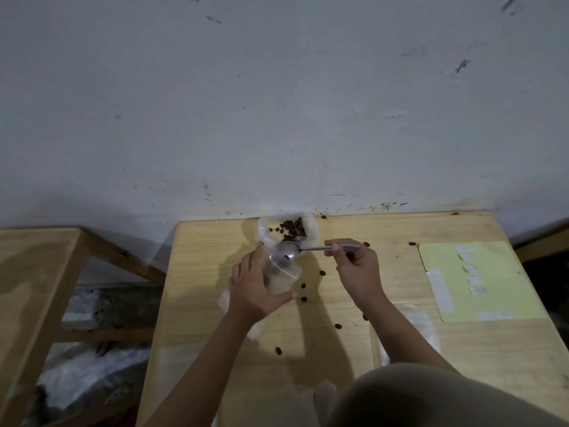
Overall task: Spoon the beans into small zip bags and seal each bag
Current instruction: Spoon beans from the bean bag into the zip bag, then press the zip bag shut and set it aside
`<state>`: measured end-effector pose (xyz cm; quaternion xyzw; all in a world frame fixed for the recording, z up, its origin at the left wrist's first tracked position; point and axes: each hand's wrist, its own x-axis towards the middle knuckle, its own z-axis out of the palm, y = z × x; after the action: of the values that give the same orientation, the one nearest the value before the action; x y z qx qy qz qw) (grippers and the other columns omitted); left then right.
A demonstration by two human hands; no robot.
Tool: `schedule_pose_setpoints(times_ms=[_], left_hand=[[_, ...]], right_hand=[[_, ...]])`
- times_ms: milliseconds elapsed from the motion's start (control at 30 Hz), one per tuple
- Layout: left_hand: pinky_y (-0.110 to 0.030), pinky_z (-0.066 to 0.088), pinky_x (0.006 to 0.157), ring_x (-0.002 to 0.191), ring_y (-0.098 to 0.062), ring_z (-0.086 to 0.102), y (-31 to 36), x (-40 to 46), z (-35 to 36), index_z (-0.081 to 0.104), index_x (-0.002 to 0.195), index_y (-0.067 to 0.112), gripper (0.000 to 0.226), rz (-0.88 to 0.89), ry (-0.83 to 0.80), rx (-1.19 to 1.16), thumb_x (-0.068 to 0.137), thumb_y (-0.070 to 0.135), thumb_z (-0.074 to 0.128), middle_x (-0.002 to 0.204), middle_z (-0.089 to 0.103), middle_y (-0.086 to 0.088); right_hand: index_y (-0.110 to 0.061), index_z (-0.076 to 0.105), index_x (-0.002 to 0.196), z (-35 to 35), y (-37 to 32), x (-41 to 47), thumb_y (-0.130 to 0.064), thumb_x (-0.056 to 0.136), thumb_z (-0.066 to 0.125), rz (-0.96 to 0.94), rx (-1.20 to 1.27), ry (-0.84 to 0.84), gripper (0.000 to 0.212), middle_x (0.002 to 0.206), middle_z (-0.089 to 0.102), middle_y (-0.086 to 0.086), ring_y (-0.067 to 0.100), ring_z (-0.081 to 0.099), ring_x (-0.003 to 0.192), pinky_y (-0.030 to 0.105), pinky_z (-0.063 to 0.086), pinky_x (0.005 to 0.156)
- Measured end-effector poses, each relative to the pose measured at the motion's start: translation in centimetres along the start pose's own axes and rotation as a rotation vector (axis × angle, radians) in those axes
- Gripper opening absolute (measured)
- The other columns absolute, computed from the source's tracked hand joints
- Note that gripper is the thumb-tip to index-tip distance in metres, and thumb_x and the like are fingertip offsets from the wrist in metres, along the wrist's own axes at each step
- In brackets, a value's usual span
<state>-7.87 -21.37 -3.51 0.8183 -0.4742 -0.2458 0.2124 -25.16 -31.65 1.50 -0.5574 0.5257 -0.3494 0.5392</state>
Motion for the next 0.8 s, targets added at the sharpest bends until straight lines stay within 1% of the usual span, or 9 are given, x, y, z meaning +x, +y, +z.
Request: schedule_pose_setpoints(times_ms=[233, 367, 433, 500, 567, 633, 700, 733, 800], left_hand=[[-0.037, 0.03, 0.1, 0.126, -0.021, 0.034, -0.4, 0.3, 0.1, 0.016, 0.149, 0.02, 0.125, 0.043, 0.03, -0.017, 0.049, 0.08, 0.06, 0.141, 0.035, 0.002], [-0.034, 0.033, 0.097, 0.122, -0.021, 0.04, -0.4, -0.1, 0.4, 0.024, 0.148, 0.013, 0.119, 0.126, 0.122, -0.066, 0.055, 0.074, 0.067, 0.139, 0.041, -0.003], [-0.034, 0.035, 0.095, 0.12, -0.019, 0.039, 0.0, -0.5, 0.3, 0.022, 0.149, 0.014, 0.118, 0.145, 0.156, -0.081, 0.057, 0.073, 0.067, 0.139, 0.041, -0.005], [-0.038, 0.039, 0.095, 0.118, -0.017, 0.037, 0.4, -0.8, 0.1, 0.018, 0.151, 0.017, 0.119, 0.14, 0.164, -0.099, 0.058, 0.075, 0.065, 0.137, 0.04, -0.006], [-0.039, 0.042, 0.093, 0.112, -0.015, 0.036, 0.7, -1.1, -0.2, 0.015, 0.151, 0.021, 0.12, 0.121, 0.18, -0.126, 0.056, 0.078, 0.063, 0.129, 0.041, -0.006], [-0.037, 0.041, 0.092, 0.107, -0.012, 0.033, 1.1, -1.4, -0.5, 0.012, 0.15, 0.026, 0.121, 0.091, 0.202, -0.161, 0.054, 0.079, 0.063, 0.121, 0.039, -0.004], [-0.038, 0.04, 0.095, 0.106, -0.01, 0.03, 1.7, -1.8, -0.8, 0.007, 0.148, 0.033, 0.122, 0.055, 0.218, -0.217, 0.051, 0.079, 0.064, 0.117, 0.034, 0.0], [-0.039, 0.039, 0.098, 0.108, -0.01, 0.029, 2.1, -2.0, -1.0, 0.003, 0.147, 0.037, 0.122, 0.032, 0.217, -0.259, 0.05, 0.078, 0.065, 0.117, 0.032, 0.003], [-0.042, 0.037, 0.104, 0.115, -0.011, 0.028, 2.8, -2.4, -1.4, -0.005, 0.142, 0.047, 0.122, -0.016, 0.212, -0.341, 0.047, 0.078, 0.065, 0.119, 0.027, 0.006]], right_hand=[[-0.029, 0.067, 0.08, 0.9, 0.3, 2.3, -0.013, 0.093, 0.055, 0.055, 0.07, 0.112, 0.024, 0.084, 0.07, 0.001, 0.006, 0.055, 0.07, 0.03, 0.044, 0.068], [-0.027, 0.067, 0.08, 2.4, 1.1, 3.9, -0.015, 0.091, 0.059, 0.151, 0.04, 0.127, 0.018, 0.091, 0.071, 0.007, 0.02, 0.061, 0.084, 0.038, 0.05, 0.075], [-0.018, 0.064, 0.097, 3.1, 1.6, 4.6, -0.016, 0.087, 0.063, 0.216, -0.039, 0.106, 0.011, 0.104, 0.068, 0.01, 0.022, 0.061, 0.09, 0.031, 0.049, 0.075], [-0.012, 0.056, 0.116, 3.3, 2.1, 5.2, -0.017, 0.086, 0.065, 0.253, -0.103, 0.11, 0.033, 0.113, 0.063, 0.011, 0.019, 0.058, 0.091, 0.029, 0.046, 0.075], [-0.009, 0.049, 0.125, 3.0, 1.8, 5.2, -0.02, 0.086, 0.065, 0.236, -0.173, 0.167, 0.044, 0.118, 0.06, 0.011, 0.021, 0.055, 0.101, 0.032, 0.045, 0.078], [-0.008, 0.049, 0.127, 2.3, 1.5, 4.9, -0.021, 0.084, 0.064, 0.101, -0.434, 0.318, 0.047, 0.122, 0.055, 0.013, 0.032, 0.046, 0.112, 0.04, 0.043, 0.083], [-0.008, 0.056, 0.12, 1.5, 1.1, 4.0, -0.019, 0.082, 0.064, -0.129, -0.611, 0.436, 0.041, 0.117, 0.056, 0.015, 0.037, 0.044, 0.108, 0.043, 0.041, 0.083], [-0.008, 0.06, 0.115, 1.1, 1.0, 3.5, -0.018, 0.082, 0.062, -0.239, -0.599, 0.446, 0.034, 0.112, 0.059, 0.013, 0.035, 0.046, 0.105, 0.043, 0.041, 0.082], [-0.01, 0.065, 0.101, 0.3, 0.7, 2.1, -0.018, 0.084, 0.058, -0.405, -0.496, 0.337, 0.02, 0.098, 0.065, 0.005, 0.028, 0.054, 0.095, 0.038, 0.045, 0.078]])
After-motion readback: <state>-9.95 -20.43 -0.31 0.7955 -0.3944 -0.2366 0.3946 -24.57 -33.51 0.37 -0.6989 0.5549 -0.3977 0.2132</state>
